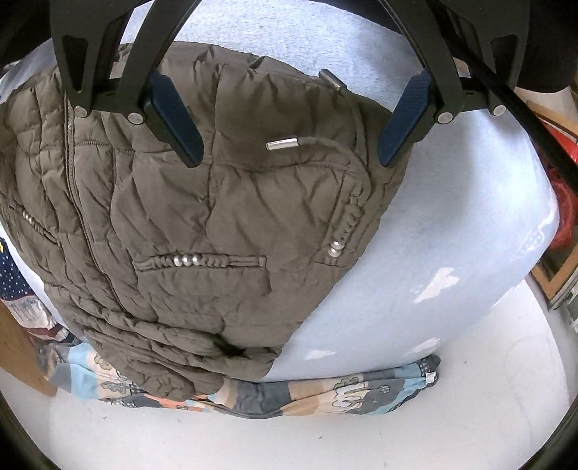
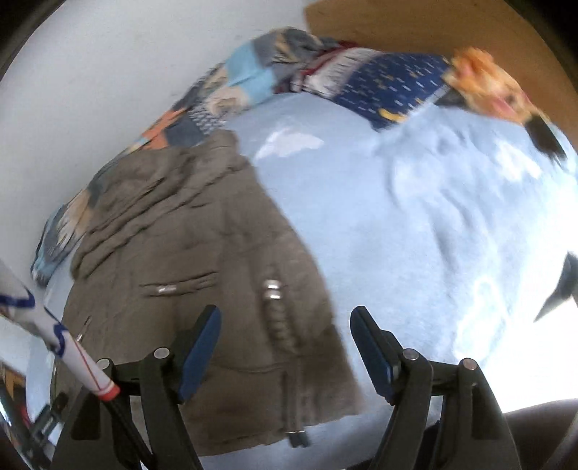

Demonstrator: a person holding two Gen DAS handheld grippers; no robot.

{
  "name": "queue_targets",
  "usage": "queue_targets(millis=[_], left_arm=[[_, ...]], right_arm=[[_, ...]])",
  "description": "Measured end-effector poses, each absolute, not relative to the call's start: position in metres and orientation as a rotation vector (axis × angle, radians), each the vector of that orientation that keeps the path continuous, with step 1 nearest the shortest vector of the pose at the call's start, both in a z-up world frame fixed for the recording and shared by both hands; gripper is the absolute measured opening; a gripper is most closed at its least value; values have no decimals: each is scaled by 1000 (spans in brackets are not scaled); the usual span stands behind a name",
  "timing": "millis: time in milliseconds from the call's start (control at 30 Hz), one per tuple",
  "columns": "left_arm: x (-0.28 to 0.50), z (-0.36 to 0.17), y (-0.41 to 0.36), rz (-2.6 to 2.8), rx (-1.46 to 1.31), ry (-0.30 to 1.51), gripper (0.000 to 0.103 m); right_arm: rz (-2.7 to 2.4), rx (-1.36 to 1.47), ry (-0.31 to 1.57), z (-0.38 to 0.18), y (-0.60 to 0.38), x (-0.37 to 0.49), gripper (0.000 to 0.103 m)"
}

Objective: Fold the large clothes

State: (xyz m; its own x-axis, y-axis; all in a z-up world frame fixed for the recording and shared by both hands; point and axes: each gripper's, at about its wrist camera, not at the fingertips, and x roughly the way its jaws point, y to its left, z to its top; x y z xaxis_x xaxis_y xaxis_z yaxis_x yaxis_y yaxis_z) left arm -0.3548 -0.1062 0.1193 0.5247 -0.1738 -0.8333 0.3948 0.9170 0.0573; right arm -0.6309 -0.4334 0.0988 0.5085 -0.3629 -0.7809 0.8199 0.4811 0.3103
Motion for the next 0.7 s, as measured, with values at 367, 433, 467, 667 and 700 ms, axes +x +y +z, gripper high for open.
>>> queue_targets(millis=[367, 433, 467, 667, 700], left_arm=[[-351, 118, -101, -346, 219, 982, 97], [-350, 118, -100, -348, 211, 987, 97], [-350, 118, -99, -350, 203, 991, 97], [-329, 136, -72, -367, 51, 1047, 97], [-324, 139, -64, -360, 16, 1051, 97]], right_arm=[[-789, 860, 755, 75, -443, -639, 78], [-783, 862, 766, 73, -442, -638, 78], [-779, 863, 769, 72, -442, -638, 78], [-765, 882, 778, 68, -440, -638, 78], [-768, 885, 776, 68, -440, -638, 78]])
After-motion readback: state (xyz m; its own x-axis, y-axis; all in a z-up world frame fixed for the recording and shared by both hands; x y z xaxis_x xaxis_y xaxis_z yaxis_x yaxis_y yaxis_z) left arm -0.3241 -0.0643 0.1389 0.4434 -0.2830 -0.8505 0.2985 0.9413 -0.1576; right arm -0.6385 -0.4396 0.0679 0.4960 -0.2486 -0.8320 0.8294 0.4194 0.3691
